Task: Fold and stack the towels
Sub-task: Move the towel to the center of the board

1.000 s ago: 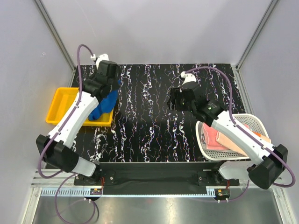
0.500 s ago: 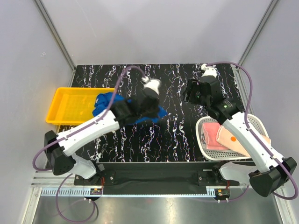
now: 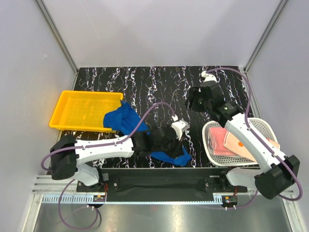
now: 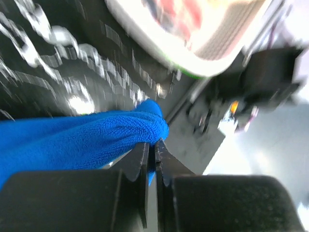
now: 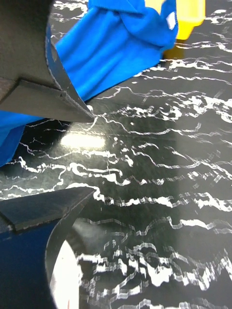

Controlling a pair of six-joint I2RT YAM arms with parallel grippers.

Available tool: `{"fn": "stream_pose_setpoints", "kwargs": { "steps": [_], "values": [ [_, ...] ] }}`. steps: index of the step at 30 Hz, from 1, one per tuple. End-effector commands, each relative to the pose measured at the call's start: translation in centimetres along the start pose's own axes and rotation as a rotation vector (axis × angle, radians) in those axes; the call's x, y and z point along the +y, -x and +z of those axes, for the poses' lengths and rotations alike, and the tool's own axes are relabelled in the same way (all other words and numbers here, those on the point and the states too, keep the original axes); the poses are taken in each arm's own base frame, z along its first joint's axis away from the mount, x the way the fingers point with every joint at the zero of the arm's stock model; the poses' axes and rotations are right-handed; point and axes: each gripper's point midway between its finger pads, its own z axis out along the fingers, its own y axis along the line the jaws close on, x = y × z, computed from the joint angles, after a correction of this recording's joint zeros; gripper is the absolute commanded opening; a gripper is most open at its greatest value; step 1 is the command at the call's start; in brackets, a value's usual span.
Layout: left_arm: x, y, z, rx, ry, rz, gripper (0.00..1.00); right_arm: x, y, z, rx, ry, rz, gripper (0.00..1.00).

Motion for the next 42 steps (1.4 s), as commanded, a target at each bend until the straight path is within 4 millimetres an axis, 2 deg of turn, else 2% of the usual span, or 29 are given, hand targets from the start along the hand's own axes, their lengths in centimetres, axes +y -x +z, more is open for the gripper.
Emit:
{"fn": "stream_pose_setpoints", "kwargs": {
  "steps": [1, 2, 5, 6, 7, 10, 11, 12, 13, 15, 17, 18, 19, 20, 21, 22, 23, 24, 25, 26, 29, 30, 33, 34, 35, 37, 38, 39, 42],
  "values": [
    [-6.0, -0.2, -0.8, -0.010, -0.277, 0.005, 0.05, 1.6, -0.9, 2.0, 0.041, 0.076, 0.003, 0.62],
    [-6.2, -1.2, -0.3, 0.019, -0.281, 0.028, 0.04, 2.0, -1.3, 2.4, 0.057, 0.100, 0.003, 0.62],
    [-9.3, -3.0, -1.2, 0.060, -0.415, 0.085, 0.10, 2.9, -2.5, 4.2, 0.101, 0.142, -0.012, 0.61],
    [-10.6, -2.6, -1.6, 0.039, -0.473, 0.095, 0.10, 3.5, -2.6, 4.6, 0.101, 0.173, -0.012, 0.61],
    [-11.5, -3.4, -2.0, 0.054, -0.522, 0.112, 0.11, 3.5, -3.5, 5.6, 0.128, 0.173, -0.014, 0.61],
    [-14.3, -4.1, -3.3, 0.064, -0.653, 0.149, 0.13, 5.1, -4.9, 7.5, 0.167, 0.228, -0.040, 0.60],
    [-14.7, -4.0, -3.4, 0.061, -0.669, 0.154, 0.15, 5.7, -5.3, 8.0, 0.171, 0.237, -0.061, 0.60],
    [-14.6, -4.2, -3.3, 0.069, -0.652, 0.148, 0.16, 6.2, -6.6, 8.9, 0.202, 0.234, -0.078, 0.59],
    [-14.4, -4.1, -3.2, 0.068, -0.636, 0.143, 0.17, 6.6, -6.7, 9.3, 0.203, 0.234, -0.092, 0.59],
    [-12.8, -4.3, -2.6, 0.065, -0.545, 0.125, 0.23, 6.6, -7.8, 10.9, 0.223, 0.205, -0.108, 0.58],
    [-11.0, -3.2, -2.6, 0.014, -0.438, 0.086, 0.36, 6.8, -8.5, 11.7, 0.239, 0.202, -0.115, 0.57],
    [-10.1, -3.2, -2.7, 0.009, -0.393, 0.068, 0.38, 6.6, -9.4, 12.3, 0.257, 0.194, -0.120, 0.57],
    [-8.9, -2.3, -3.4, -0.021, -0.338, 0.037, 0.46, 6.7, -9.8, 12.5, 0.263, 0.193, -0.124, 0.57],
    [-7.5, -1.4, -3.4, -0.064, -0.257, -0.014, 0.53, 6.9, -9.9, 12.6, 0.258, 0.201, -0.128, 0.57],
    [-5.9, -1.8, -3.6, -0.061, -0.199, -0.035, 0.54, 6.8, -10.5, 12.8, 0.268, 0.201, -0.129, 0.57],
    [-4.8, -1.2, -4.0, -0.098, -0.139, -0.059, 0.54, 7.0, -10.7, 12.8, 0.269, 0.213, -0.130, 0.57],
    [-3.1, 0.5, -5.1, -0.183, -0.046, -0.129, 0.56, 7.6, -10.9, 12.7, 0.263, 0.231, -0.140, 0.57],
    [-1.1, 0.1, -5.8, -0.178, 0.049, -0.155, 0.60, 7.8, -11.1, 12.7, 0.262, 0.233, -0.144, 0.57],
    [1.4, 1.2, -6.8, -0.260, 0.169, -0.190, 0.60, 8.1, -11.2, 12.6, 0.261, 0.241, -0.149, 0.57],
    [3.7, 0.3, -8.5, -0.258, 0.277, -0.282, 0.62, 8.6, -11.3, 12.6, 0.257, 0.256, -0.159, 0.57],
    [8.9, 0.4, -11.7, -0.362, 0.501, -0.446, 0.62, 9.8, -12.0, 12.3, 0.265, 0.285, -0.174, 0.56],
    [11.0, -0.3, -13.1, -0.358, 0.577, -0.468, 0.62, 10.2, -12.2, 12.4, 0.270, 0.293, -0.179, 0.56],
    [14.2, -1.9, -14.2, -0.369, 0.662, -0.544, 0.58, 11.3, -13.4, 12.2, 0.284, 0.308, -0.208, 0.54],
    [14.8, -2.5, -14.1, -0.360, 0.667, -0.569, 0.57, 11.6, -13.7, 12.0, 0.285, 0.313, -0.209, 0.54],
    [16.2, -4.1, -13.8, -0.328, 0.704, -0.572, 0.56, 11.9, -13.7, 12.0, 0.278, 0.323, -0.208, 0.53],
    [17.6, -4.3, -13.4, -0.344, 0.708, -0.611, 0.54, 12.3, -14.4, 11.7, 0.283, 0.331, -0.216, 0.53],
    [17.6, -4.4, -12.5, -0.329, 0.675, -0.614, 0.53, 12.5, -14.6, 11.7, 0.287, 0.331, -0.217, 0.53],
    [18.9, -5.3, -12.1, -0.310, 0.697, -0.629, 0.52, 12.6, -14.9, 11.7, 0.290, 0.332, -0.222, 0.53],
    [19.8, -6.5, -10.3, -0.262, 0.695, -0.625, 0.52, 13.0, -15.4, 11.6, 0.296, 0.338, -0.234, 0.53]
  ]
}}
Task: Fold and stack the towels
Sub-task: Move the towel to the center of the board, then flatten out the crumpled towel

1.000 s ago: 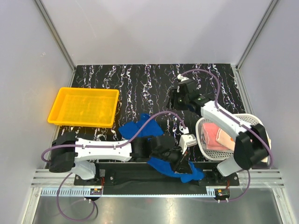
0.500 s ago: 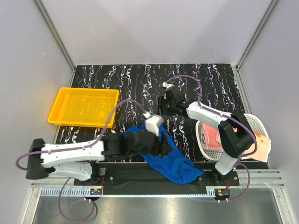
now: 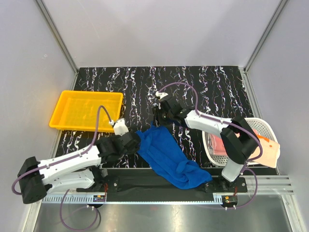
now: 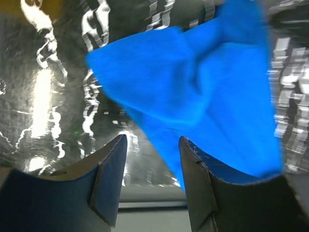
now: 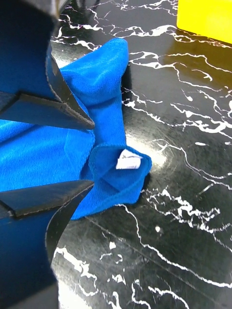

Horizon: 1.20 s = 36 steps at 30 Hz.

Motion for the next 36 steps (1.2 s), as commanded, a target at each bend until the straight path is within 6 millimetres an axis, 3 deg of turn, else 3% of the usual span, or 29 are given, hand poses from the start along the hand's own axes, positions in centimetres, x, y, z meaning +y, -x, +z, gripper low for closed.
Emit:
{"fn": "stream_pose_setpoints", "kwargs": {
  "steps": [1, 6, 12, 21, 28, 36],
  "values": [
    [-1.6, -0.3, 1.6, 0.013, -0.053, -0.027, 0.52, 1.1, 0.4, 0.5, -0.028, 0.018, -0.018, 0.52],
    [-2.6, -1.5, 3.6, 0.057, -0.061, 0.010, 0.52, 1.5, 0.0, 1.6, -0.003, 0.012, -0.030, 0.50],
    [-1.9, -2.0, 4.9, 0.076, -0.021, 0.012, 0.52, 1.4, 0.1, 2.5, 0.002, -0.002, -0.023, 0.35],
    [-2.7, -3.7, 6.1, 0.139, -0.071, 0.053, 0.54, 0.4, 1.6, 0.6, -0.069, -0.074, -0.012, 0.08],
    [-2.1, -4.8, 6.6, 0.177, -0.049, 0.068, 0.52, -0.3, 2.2, -0.6, -0.105, -0.118, -0.008, 0.05],
    [-1.9, -4.6, 5.7, 0.182, -0.053, 0.079, 0.47, -1.2, 3.5, -1.5, -0.148, -0.180, -0.012, 0.05]
  ]
}}
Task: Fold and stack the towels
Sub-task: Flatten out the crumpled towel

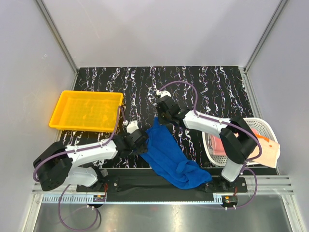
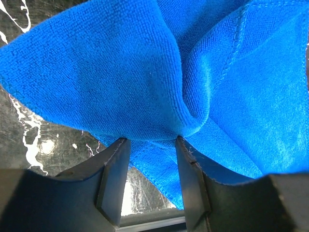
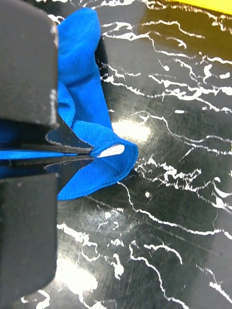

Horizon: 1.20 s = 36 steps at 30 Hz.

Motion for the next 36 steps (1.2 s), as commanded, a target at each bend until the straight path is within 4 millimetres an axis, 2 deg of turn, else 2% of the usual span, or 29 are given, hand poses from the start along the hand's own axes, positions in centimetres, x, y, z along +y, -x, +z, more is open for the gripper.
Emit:
{"fn": "stream_pose_setpoints", "kwargs": {
  "steps": [1, 4, 7, 12, 20, 23, 26, 36],
  "values": [
    [-0.3, 0.2, -0.7, -0.002, -0.024, 0.016, 0.45, 0.2, 2.5, -1.6, -0.076, -0.026, 0.000, 0.05],
    [0.2, 0.1, -0.6, 0.005, -0.004, 0.026, 0.38, -0.1, 2.7, -1.5, -0.082, -0.043, 0.000, 0.05],
    [0.9, -0.4, -0.3, 0.016, 0.010, 0.036, 0.38, -0.2, 2.8, -1.4, -0.086, -0.054, -0.002, 0.05],
    [0.7, -0.9, 0.0, 0.034, 0.010, 0.058, 0.41, -0.4, 3.2, -1.5, -0.096, -0.066, -0.004, 0.05],
    [0.4, -0.8, -1.0, 0.035, -0.010, 0.069, 0.44, -0.9, 3.3, -1.5, -0.101, -0.092, -0.011, 0.06],
    [0.8, -0.7, -1.3, 0.028, -0.009, 0.068, 0.44, -1.1, 3.4, -1.5, -0.102, -0.099, -0.010, 0.06],
    [0.8, -0.9, -1.3, 0.038, -0.006, 0.083, 0.39, -1.1, 3.4, -1.5, -0.103, -0.102, -0.012, 0.06],
    [0.6, -1.0, -1.3, 0.040, 0.000, 0.117, 0.38, -1.3, 3.4, -1.2, -0.101, -0.110, -0.008, 0.06]
  ]
}}
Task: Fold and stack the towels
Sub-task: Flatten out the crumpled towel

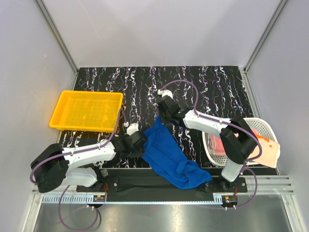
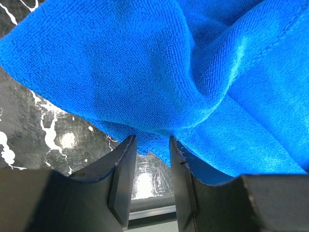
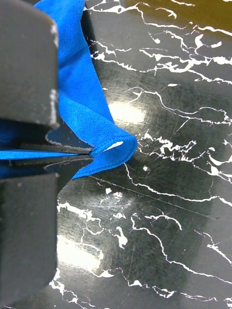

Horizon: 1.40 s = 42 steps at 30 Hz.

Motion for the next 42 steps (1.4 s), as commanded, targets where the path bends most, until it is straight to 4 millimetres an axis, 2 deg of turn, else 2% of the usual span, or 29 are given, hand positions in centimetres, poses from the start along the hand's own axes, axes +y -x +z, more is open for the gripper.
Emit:
{"fn": "stream_pose_setpoints", "kwargs": {
  "steps": [1, 6, 11, 19, 24, 26, 32, 33, 36, 39, 42],
  "values": [
    [-0.6, 0.5, -0.3, -0.012, -0.009, 0.023, 0.38, 0.4, 3.1, -1.1, -0.083, -0.003, 0.013, 0.06],
    [-0.4, 0.2, 0.5, 0.003, 0.015, 0.057, 0.42, 0.4, 3.1, -1.1, -0.084, -0.004, 0.016, 0.06],
    [-0.6, 0.4, 0.6, -0.005, 0.026, 0.070, 0.40, 0.2, 2.9, -1.1, -0.080, -0.011, 0.011, 0.06],
    [0.2, 0.4, 0.2, -0.010, 0.068, 0.092, 0.15, -0.1, 3.2, -1.1, -0.086, -0.016, 0.015, 0.06],
    [0.5, 0.8, -0.9, -0.026, 0.070, 0.086, 0.10, -0.3, 3.4, -1.2, -0.090, -0.020, 0.018, 0.06],
    [0.3, 1.4, -1.6, -0.042, 0.060, 0.084, 0.06, -0.3, 3.4, -1.1, -0.087, -0.023, 0.014, 0.06],
    [-0.1, 2.6, -3.4, -0.074, 0.038, 0.082, 0.04, -1.0, 4.1, -1.6, -0.102, -0.035, 0.022, 0.06],
    [-0.2, 2.8, -3.8, -0.079, 0.030, 0.083, 0.01, -1.1, 4.1, -1.7, -0.101, -0.036, 0.021, 0.06],
    [-0.2, 3.7, -4.6, -0.106, 0.034, 0.079, 0.00, -1.4, 4.8, -2.6, -0.109, -0.039, 0.026, 0.03],
    [-0.3, 5.3, -5.9, -0.157, 0.032, 0.067, 0.00, -1.5, 5.8, -4.0, -0.129, -0.038, 0.034, 0.00],
    [-0.6, 8.1, -7.6, -0.227, 0.019, 0.034, 0.00, -1.6, 7.5, -6.1, -0.170, -0.038, 0.040, 0.00]
  ]
}}
